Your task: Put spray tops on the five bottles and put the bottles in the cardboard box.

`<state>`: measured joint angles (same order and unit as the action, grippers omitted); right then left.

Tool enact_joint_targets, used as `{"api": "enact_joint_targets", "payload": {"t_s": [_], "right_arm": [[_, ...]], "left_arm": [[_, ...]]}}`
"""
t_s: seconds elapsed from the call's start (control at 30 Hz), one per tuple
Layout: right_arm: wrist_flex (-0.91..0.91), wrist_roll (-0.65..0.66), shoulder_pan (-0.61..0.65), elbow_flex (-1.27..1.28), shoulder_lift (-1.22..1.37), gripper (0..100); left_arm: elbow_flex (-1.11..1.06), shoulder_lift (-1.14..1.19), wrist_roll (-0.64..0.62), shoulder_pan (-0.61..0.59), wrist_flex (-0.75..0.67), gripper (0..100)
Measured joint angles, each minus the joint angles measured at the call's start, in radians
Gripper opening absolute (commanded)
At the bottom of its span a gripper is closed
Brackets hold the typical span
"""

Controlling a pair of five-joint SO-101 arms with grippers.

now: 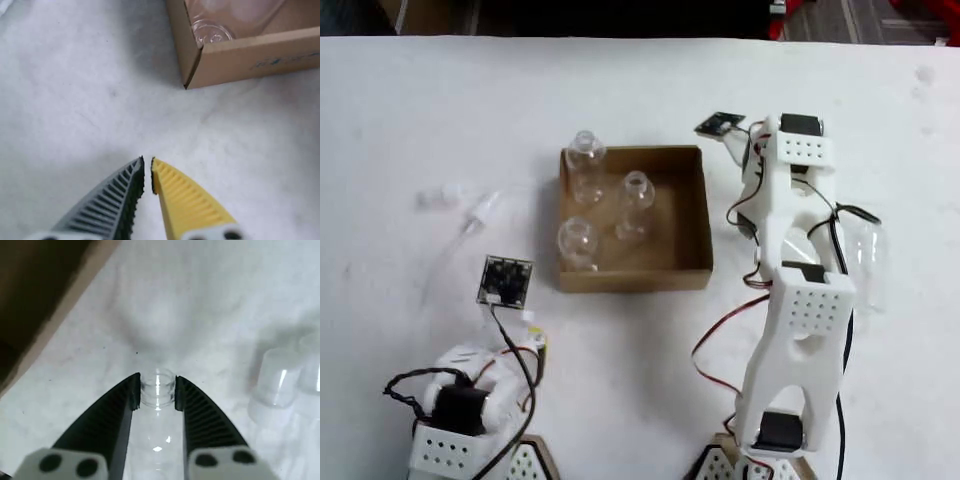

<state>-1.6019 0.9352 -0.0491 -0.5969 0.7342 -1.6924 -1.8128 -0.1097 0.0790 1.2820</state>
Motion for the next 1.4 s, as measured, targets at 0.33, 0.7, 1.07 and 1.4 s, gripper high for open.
{"api": "enact_joint_targets", "payload": {"t_s": [0.33, 0.7, 1.07, 1.4], "right_arm": [[-0.009, 0.0, 0.002, 0.0, -0.049, 1.6], [-0.044, -0.149, 0.046, 0.003, -0.318, 1.6], [-0.092, -0.285, 0.048, 0.005, -0.477, 1.6], [-0.092, -0.353, 0.069, 0.199, -0.79, 1.6]], "left_arm": [[0.0, 0.0, 0.0, 0.0, 0.0, 3], [0.0, 0.0, 0.0, 0.0, 0.0, 3], [0.0, 0.0, 0.0, 0.0, 0.0, 3], [0.0, 0.0, 0.0, 0.0, 0.0, 3]]}}
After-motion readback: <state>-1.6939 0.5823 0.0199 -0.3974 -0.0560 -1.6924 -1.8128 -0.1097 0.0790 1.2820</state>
